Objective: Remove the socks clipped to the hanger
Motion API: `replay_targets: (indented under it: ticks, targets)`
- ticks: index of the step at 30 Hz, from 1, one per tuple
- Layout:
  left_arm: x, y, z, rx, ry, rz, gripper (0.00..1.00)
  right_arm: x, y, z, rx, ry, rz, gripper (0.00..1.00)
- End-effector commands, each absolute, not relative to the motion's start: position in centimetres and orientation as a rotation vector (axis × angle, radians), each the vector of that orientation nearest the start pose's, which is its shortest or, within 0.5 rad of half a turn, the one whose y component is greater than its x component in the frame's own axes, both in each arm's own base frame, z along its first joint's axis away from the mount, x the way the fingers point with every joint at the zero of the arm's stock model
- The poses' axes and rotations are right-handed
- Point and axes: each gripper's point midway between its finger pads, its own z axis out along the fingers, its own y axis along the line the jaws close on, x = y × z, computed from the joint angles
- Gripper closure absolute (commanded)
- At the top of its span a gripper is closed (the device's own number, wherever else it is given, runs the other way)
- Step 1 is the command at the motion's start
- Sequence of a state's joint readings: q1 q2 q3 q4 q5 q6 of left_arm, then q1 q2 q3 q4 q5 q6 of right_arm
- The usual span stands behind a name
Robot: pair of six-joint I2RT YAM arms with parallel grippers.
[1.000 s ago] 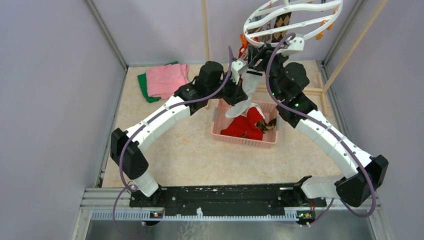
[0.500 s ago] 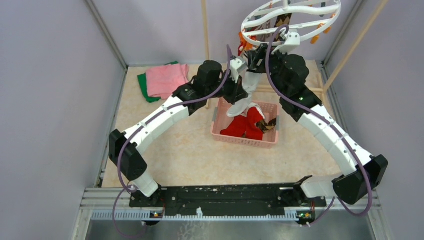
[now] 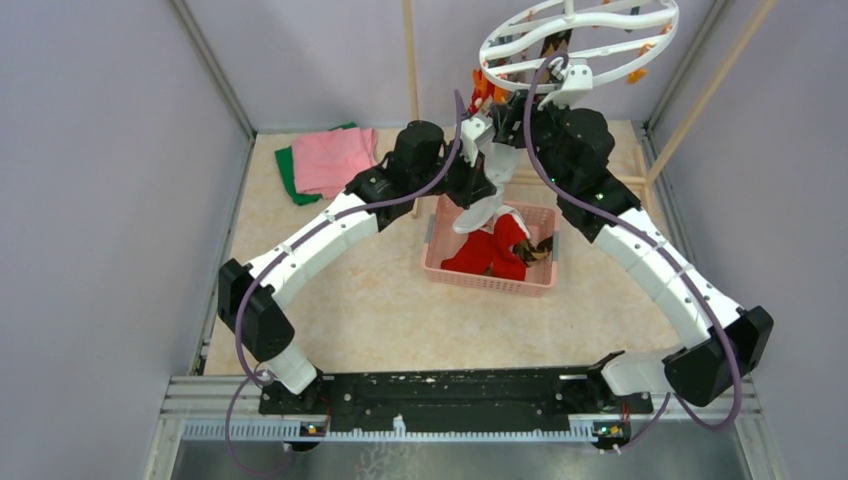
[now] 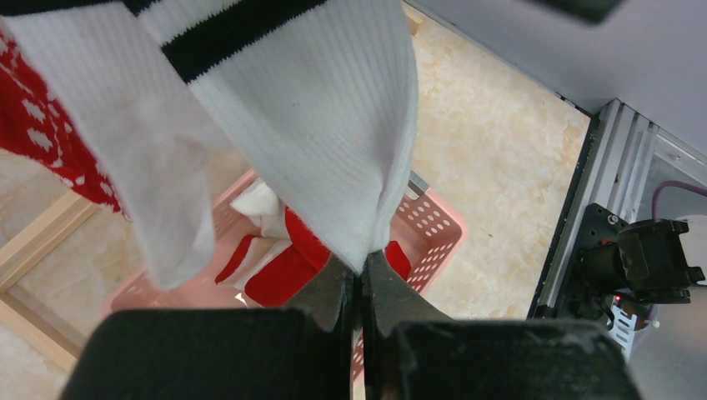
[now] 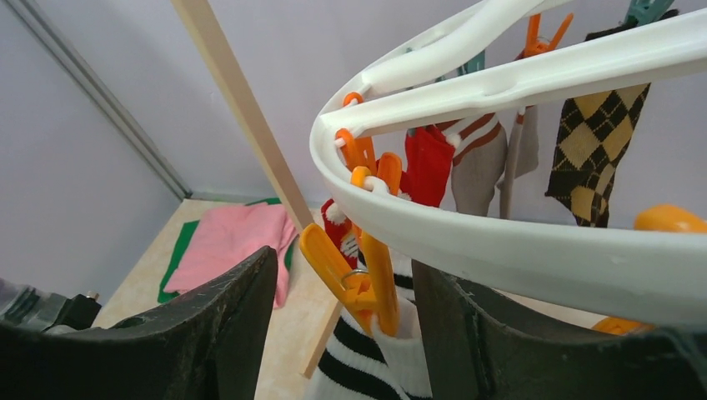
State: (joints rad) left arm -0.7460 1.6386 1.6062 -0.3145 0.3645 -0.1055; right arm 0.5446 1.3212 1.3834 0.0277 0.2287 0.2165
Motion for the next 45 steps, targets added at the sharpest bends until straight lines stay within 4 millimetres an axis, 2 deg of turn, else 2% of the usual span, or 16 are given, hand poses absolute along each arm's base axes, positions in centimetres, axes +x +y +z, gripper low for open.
replay_targets:
  ticks: [1,7,12,22,27,32,39,45]
  targets:
    - [31.3,-38.2,35.4,0.853,1.67,-0.922,1.0,40.3,20.9,44.4,-0.092,1.441,0.449,0.41]
    - [31.2,-38.2,35.3,0.855,1.674,-0.927,1.0,40.6,20.2,44.7,-0.085,1.408,0.395,0.51]
    - [31.4,-38.2,35.1,0.853,1.682,-0.918,1.0,39.9,19.4,45.5,-0.054,1.334,0.401,0.66]
    - [31.6,-38.0,34.5,0.85,1.703,-0.898,1.0,39.3,20.2,46.5,-0.067,1.306,0.472,0.9]
    - [32.0,-37.4,33.5,0.842,1.732,-0.851,1.0,39.1,20.3,47.2,-0.053,1.297,0.552,1.0]
    - [32.8,-36.2,31.8,0.824,1.776,-0.803,1.0,38.7,19.5,47.2,-0.002,1.283,0.707,1.0]
    - [33.6,-36.2,33.3,0.83,1.711,-0.785,1.0,38.0,20.3,46.8,-0.03,1.307,0.774,1.0]
    - [33.6,-36.0,33.1,0.843,1.707,-0.77,1.0,37.9,19.9,46.1,-0.003,1.333,0.768,0.91]
